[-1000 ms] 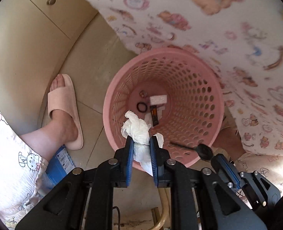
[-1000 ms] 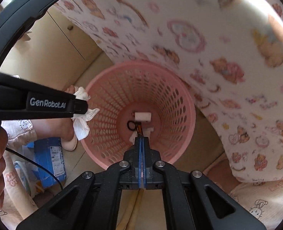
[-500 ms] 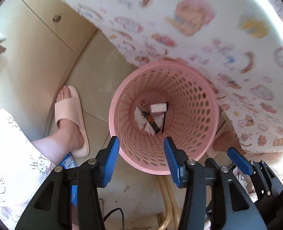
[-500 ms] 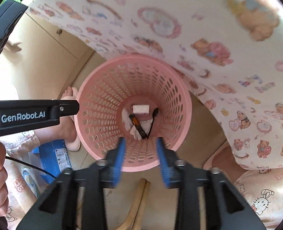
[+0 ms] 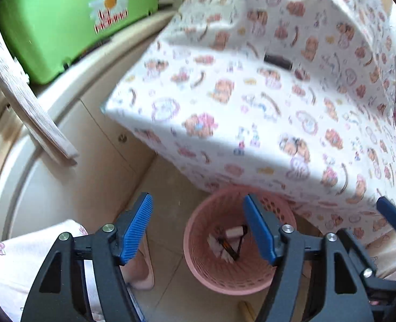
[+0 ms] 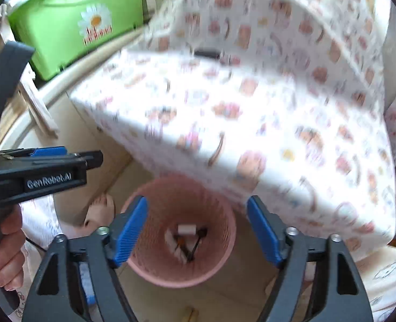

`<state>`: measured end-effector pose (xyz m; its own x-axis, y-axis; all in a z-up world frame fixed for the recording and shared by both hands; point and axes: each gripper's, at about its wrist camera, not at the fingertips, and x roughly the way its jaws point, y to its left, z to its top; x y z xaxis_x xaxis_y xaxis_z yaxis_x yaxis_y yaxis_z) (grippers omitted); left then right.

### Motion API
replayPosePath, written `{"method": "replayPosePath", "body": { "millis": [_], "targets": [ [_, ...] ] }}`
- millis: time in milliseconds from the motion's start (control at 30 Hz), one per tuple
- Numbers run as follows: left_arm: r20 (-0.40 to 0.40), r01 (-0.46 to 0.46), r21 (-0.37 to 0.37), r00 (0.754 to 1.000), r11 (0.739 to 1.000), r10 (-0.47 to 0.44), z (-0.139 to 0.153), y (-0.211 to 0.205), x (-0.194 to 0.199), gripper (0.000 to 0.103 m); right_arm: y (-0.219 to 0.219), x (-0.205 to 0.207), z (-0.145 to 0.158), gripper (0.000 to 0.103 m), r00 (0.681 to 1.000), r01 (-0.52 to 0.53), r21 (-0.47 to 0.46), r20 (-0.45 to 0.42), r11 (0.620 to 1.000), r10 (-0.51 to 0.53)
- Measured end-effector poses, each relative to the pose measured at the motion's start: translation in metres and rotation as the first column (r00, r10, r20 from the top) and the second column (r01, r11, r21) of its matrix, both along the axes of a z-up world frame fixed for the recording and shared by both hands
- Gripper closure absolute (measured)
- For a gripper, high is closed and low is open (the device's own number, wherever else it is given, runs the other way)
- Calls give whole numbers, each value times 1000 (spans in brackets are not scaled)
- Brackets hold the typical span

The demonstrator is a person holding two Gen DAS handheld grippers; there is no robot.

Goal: Collect trash
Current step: 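Move both open tools back over the table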

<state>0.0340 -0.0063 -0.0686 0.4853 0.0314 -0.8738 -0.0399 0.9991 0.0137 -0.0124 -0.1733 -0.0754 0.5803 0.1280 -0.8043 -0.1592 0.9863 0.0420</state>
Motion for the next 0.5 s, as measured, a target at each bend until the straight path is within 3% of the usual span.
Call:
{"method": "replayPosePath", "body": {
  "millis": [167, 300, 500],
  "targets": [
    [92, -3, 3, 996, 1000, 3, 21, 2, -2, 20, -4, -3, 29, 19, 988, 20, -11, 152, 1000, -18],
    [168, 17, 14, 986, 1000, -19, 44, 1, -3, 18, -15, 7, 40, 17, 983, 47, -1, 178, 999, -46],
    [245, 34, 11, 969, 999, -35, 83, 1, 12, 6, -28, 15, 63, 16, 972, 61, -14, 226, 998, -57]
  ]
}}
